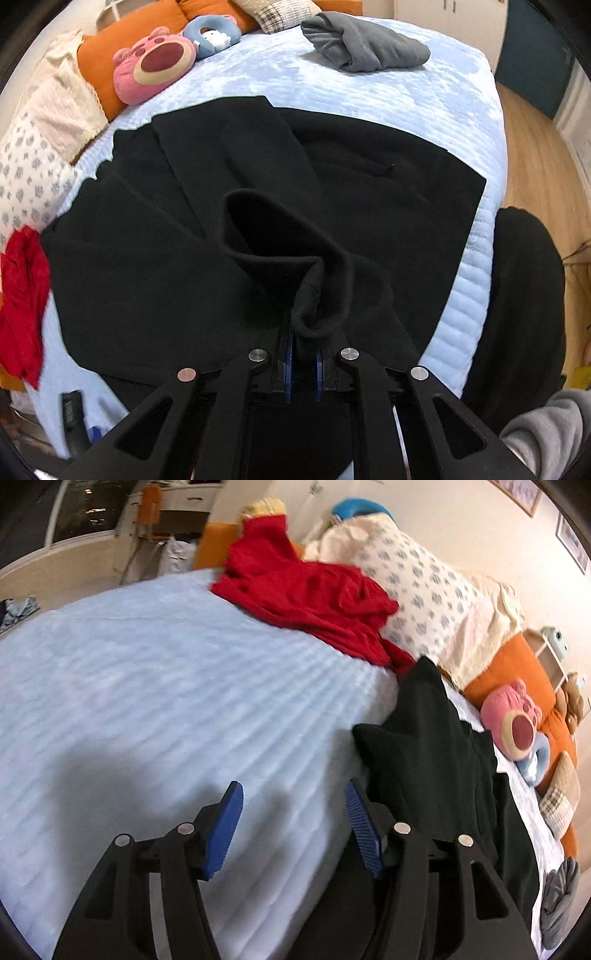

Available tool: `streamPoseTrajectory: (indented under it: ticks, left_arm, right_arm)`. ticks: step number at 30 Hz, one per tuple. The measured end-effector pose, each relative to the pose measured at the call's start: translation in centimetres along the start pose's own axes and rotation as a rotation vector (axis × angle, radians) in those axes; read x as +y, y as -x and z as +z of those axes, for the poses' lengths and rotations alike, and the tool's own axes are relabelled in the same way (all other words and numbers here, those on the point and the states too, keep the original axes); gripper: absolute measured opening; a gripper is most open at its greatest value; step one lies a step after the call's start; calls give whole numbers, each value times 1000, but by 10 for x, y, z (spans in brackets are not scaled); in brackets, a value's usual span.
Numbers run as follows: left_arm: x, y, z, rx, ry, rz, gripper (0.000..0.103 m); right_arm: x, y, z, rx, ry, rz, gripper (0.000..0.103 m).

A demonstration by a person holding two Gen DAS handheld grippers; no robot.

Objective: Fold large clothes

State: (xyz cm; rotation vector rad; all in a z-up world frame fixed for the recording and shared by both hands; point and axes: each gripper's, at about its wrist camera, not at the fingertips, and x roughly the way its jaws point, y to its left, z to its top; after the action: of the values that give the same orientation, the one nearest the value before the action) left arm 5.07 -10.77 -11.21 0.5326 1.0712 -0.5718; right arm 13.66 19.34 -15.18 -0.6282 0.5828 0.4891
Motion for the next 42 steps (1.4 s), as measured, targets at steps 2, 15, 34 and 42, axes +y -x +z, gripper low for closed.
streamPoseTrajectory:
  ticks: [2,15,34,42]
  left_arm:
    - [4,1,-1,-36,62,-22,14]
    - [-2,21,-6,-122,206,-107,61]
    - [117,210,-40,-512,343,176,92]
    - [231,64,-75,-310,693,41,77]
  right_arm:
    - [10,14,-4,-25,29,9,59]
    - [-10,40,-20,-35,-55,99,60]
    - [-121,145,-163,-12,8,-114,88]
    - [-105,158,-236,158,290,-192,80]
